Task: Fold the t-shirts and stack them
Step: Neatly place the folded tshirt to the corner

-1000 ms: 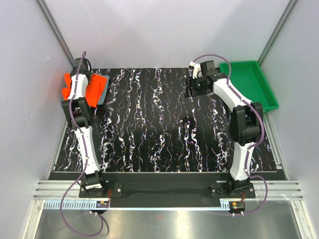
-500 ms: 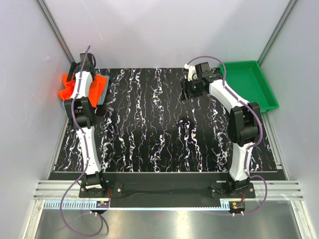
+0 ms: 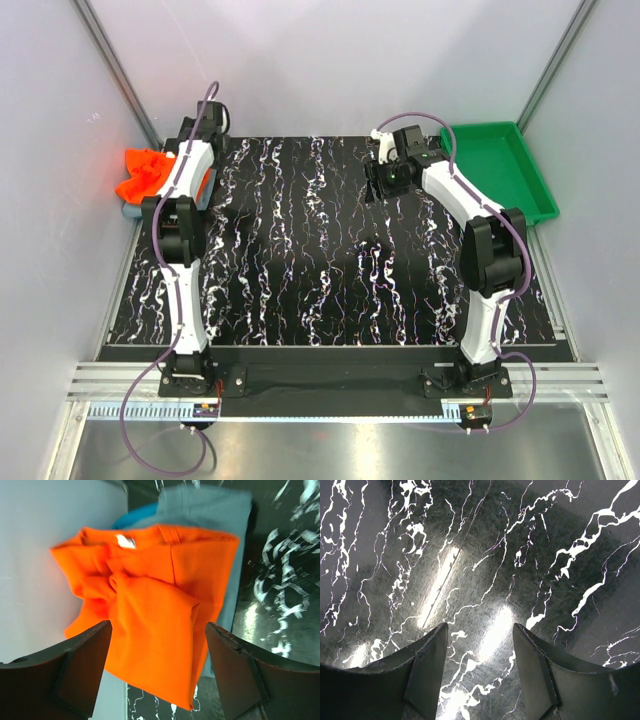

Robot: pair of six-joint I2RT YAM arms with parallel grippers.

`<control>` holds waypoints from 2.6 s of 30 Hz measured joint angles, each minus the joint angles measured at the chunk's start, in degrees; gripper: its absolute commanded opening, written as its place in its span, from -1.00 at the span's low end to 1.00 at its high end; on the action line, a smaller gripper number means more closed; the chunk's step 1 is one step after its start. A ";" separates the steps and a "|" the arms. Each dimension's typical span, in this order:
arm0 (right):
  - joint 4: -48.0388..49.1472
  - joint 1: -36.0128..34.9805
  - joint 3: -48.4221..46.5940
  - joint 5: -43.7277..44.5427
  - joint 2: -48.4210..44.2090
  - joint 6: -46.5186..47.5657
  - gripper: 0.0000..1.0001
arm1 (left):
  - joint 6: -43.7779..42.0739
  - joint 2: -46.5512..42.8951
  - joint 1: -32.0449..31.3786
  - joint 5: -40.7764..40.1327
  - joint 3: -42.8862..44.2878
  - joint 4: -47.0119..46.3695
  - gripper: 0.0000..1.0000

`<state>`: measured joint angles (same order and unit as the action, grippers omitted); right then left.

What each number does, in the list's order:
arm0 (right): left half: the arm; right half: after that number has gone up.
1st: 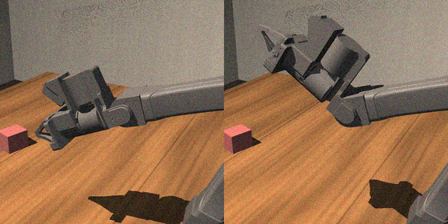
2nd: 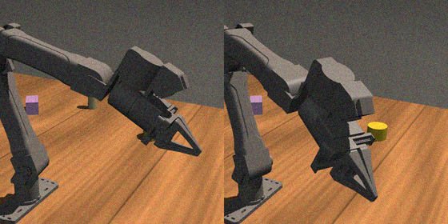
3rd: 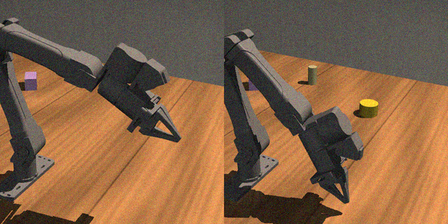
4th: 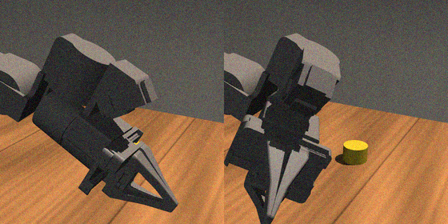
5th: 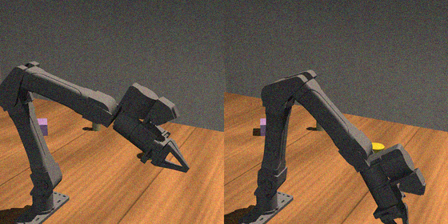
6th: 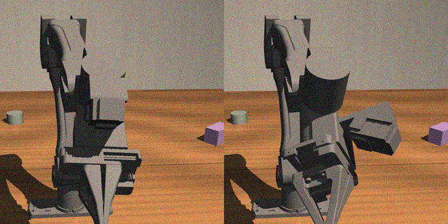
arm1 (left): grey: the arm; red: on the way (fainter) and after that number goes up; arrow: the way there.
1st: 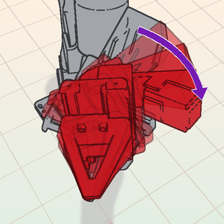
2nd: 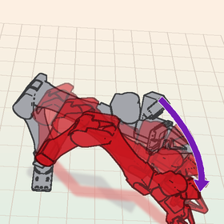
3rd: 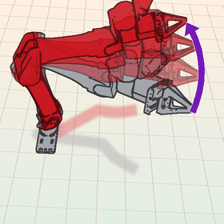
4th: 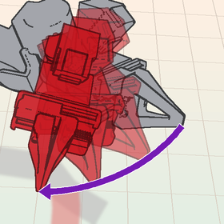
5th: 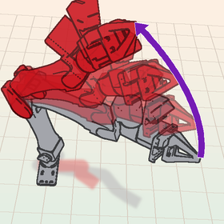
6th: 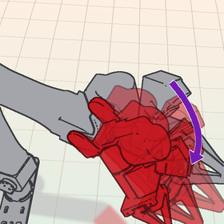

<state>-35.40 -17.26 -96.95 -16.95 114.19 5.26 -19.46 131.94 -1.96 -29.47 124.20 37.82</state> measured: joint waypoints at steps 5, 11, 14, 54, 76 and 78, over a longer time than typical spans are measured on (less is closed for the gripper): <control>0.17 0.00 1.14 0.00 -0.44 -0.02 0.25 | -0.09 3.21 2.25 1.05 -0.94 0.94 0.55; 0.24 0.02 1.55 -0.11 -0.44 -0.17 0.25 | -2.69 7.58 2.32 1.25 1.11 1.55 0.52; 0.28 0.15 1.53 -0.37 -0.44 -0.81 0.24 | -3.78 9.99 2.12 1.36 2.97 1.79 0.52; 1.36 3.50 -0.24 -5.11 2.47 -6.03 0.23 | -6.93 11.82 1.79 2.34 5.86 5.31 -1.00; 1.29 3.50 -0.24 -5.05 2.47 -5.97 0.24 | -4.83 11.80 -2.64 0.52 8.07 4.50 0.36; 1.27 3.50 -0.24 -5.07 2.47 -5.97 0.24 | -4.72 11.56 -2.25 0.37 9.55 3.85 0.36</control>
<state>-34.13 -13.76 -97.19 -22.02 116.66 -0.71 -24.18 143.50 -4.21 -29.10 133.75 41.67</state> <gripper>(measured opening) 0.621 0.680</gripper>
